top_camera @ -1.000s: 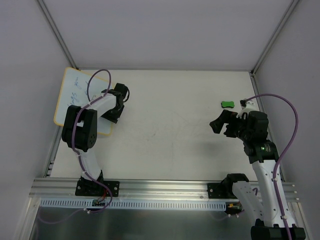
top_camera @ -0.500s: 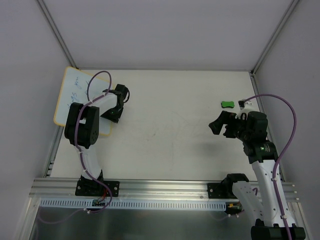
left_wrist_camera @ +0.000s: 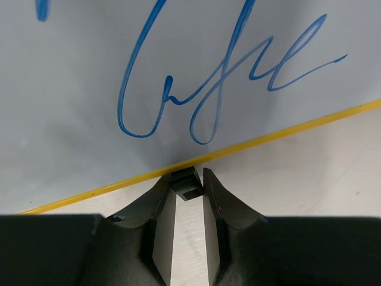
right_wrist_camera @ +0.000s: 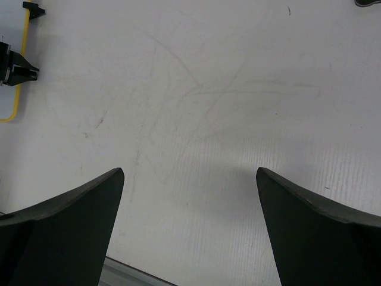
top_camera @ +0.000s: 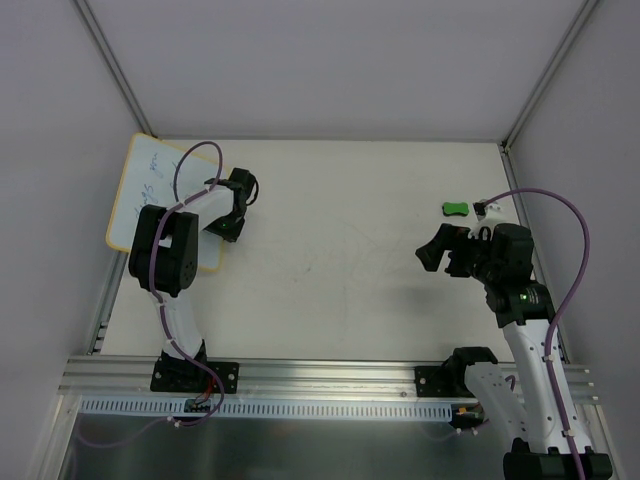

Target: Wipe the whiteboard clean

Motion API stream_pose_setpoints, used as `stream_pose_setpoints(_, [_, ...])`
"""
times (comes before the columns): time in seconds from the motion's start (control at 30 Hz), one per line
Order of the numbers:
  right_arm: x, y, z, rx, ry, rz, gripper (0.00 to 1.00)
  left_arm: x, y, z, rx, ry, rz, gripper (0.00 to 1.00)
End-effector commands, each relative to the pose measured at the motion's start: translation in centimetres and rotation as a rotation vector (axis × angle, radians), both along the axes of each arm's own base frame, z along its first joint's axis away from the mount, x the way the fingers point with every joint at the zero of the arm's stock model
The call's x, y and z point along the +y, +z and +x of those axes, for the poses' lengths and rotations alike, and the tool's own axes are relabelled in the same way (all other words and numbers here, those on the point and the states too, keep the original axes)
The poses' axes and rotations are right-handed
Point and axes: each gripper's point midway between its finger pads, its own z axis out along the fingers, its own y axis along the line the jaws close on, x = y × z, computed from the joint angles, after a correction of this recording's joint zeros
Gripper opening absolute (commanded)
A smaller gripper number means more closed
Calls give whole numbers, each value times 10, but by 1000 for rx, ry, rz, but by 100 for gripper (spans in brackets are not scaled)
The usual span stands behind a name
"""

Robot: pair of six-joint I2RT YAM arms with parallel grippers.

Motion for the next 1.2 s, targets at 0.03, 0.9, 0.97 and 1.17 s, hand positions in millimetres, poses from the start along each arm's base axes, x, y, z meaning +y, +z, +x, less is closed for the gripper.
stream_pose_setpoints(0.03, [6, 11, 2, -45, 38, 3, 99, 0, -1, -8, 63, -79, 18, 0])
stream_pose_setpoints(0.9, [12, 16, -5, -69, 69, 18, 99, -43, 12, 10, 113, -425, 22, 0])
stream_pose_setpoints(0.97, [12, 17, -6, -75, 69, 21, 99, -51, 10, 12, 124, -463, 26, 0])
stream_pose_setpoints(1.17, [11, 18, -6, -81, 68, 17, 99, -78, 8, 22, 122, -553, 28, 0])
